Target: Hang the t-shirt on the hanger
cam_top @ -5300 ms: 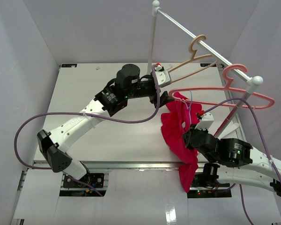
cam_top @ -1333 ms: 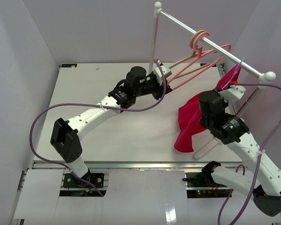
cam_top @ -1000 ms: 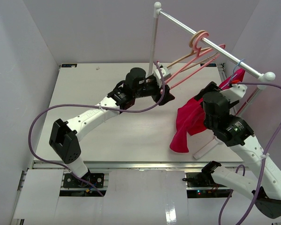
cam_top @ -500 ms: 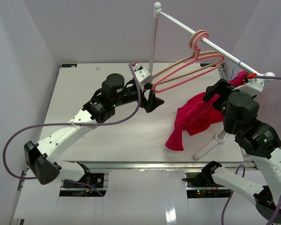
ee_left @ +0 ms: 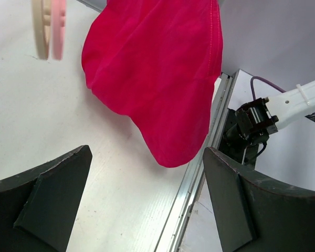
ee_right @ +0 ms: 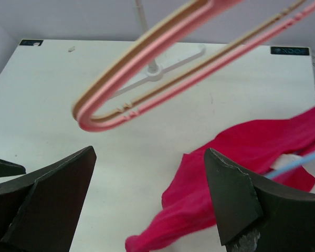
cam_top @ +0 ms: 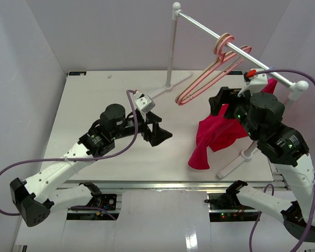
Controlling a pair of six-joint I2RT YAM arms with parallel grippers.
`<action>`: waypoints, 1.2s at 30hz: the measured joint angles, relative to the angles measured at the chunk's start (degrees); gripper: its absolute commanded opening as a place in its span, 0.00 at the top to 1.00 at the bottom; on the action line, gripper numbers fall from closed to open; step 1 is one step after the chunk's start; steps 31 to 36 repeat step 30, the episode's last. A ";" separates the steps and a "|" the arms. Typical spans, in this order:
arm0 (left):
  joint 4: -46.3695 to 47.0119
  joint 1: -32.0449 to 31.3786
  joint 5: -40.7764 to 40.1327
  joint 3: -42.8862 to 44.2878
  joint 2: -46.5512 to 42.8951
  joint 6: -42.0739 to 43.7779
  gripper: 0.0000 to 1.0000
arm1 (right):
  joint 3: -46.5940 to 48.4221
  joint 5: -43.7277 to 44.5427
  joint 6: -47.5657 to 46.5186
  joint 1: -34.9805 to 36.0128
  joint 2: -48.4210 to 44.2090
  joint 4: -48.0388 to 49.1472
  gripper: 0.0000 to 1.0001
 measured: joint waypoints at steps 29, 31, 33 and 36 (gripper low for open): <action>2.47 -0.10 -14.17 -13.23 -17.12 -4.14 0.02 | -29.01 -23.82 -7.27 1.95 -15.04 24.96 0.10; 2.48 -0.10 -14.22 -13.23 -17.44 -4.14 0.02 | -28.99 -23.93 -7.42 1.95 -15.44 25.28 0.10; 2.48 -0.10 -14.22 -13.23 -17.44 -4.14 0.02 | -28.99 -23.93 -7.42 1.95 -15.44 25.28 0.10; 2.48 -0.10 -14.22 -13.23 -17.44 -4.14 0.02 | -28.99 -23.93 -7.42 1.95 -15.44 25.28 0.10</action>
